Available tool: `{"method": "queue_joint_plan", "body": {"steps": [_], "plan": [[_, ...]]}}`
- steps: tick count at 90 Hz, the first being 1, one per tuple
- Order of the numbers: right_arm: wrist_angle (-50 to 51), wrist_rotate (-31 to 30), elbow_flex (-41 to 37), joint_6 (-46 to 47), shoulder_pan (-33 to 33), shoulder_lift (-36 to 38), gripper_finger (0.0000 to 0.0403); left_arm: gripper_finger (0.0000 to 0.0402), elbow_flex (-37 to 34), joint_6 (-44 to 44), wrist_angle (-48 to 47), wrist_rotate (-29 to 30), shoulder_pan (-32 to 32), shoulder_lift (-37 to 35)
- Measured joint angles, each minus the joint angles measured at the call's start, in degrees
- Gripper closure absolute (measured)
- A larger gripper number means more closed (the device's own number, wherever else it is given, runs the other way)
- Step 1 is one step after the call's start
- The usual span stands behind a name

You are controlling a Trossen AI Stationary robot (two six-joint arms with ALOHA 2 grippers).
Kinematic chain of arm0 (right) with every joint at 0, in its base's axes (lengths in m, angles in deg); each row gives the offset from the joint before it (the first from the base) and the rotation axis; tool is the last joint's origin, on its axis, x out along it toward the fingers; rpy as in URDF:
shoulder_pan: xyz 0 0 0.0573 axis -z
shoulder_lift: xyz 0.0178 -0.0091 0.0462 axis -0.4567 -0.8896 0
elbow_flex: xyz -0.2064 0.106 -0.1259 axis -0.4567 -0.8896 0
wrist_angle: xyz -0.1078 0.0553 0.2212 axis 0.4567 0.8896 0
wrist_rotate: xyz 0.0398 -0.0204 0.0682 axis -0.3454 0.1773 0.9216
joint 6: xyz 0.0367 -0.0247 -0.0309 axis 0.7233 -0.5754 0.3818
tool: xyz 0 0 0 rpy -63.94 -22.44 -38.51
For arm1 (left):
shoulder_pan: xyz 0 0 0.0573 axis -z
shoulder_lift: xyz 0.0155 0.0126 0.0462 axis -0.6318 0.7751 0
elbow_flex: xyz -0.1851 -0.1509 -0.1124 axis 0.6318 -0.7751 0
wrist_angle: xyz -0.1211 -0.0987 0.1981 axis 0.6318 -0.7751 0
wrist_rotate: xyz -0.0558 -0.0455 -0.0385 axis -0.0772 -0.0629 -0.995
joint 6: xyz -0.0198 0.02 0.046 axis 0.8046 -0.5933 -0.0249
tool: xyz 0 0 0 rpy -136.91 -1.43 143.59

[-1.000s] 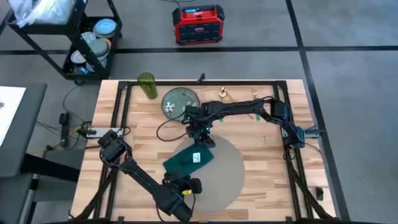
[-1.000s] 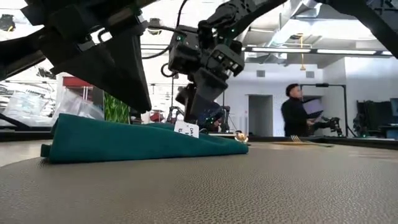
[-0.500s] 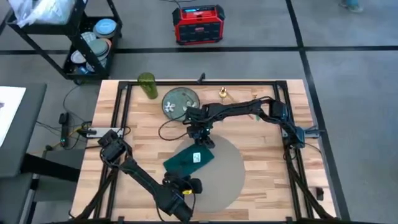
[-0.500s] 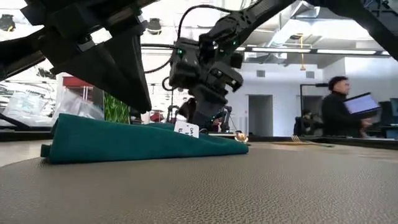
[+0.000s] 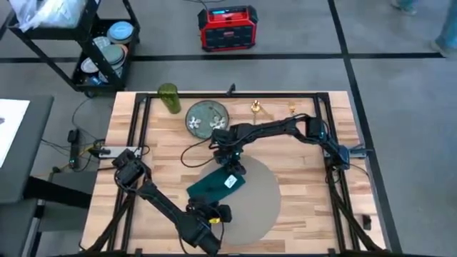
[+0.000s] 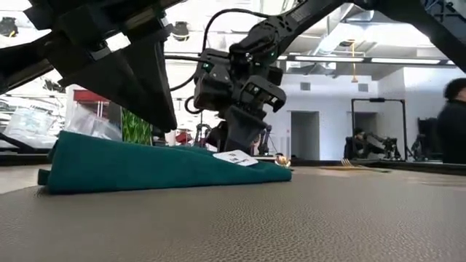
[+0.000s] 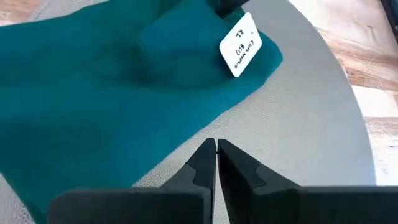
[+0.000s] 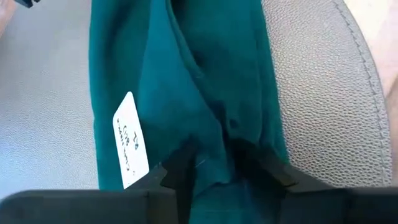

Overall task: Set table place
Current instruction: Fold the green napkin

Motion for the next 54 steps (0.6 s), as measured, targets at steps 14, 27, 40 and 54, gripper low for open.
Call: {"method": "queue_joint_plan", "body": {"steps": [14,27,40,54], "plan": [[1.81,-0.28,0.61,-0.2,0.45,0.13,0.0395,0.0402,0.0,0.0,-0.08,0.0,0.0,0.0],[3.63,-0.28,1.47,-0.17,0.76,0.18,0.04,0.0402,0.0,0.0,-0.15,0.0,0.0,0.0],[6.18,-0.28,2.72,-0.18,1.03,0.19,0.0402,0.0402,0.0,0.0,-0.2,0.01,0.0,0.0],[7.16,-0.26,3.61,-0.02,1.52,0.26,0.0402,0.0402,0.0,-0.13,-0.14,0.0,0.0,0.0]]}}
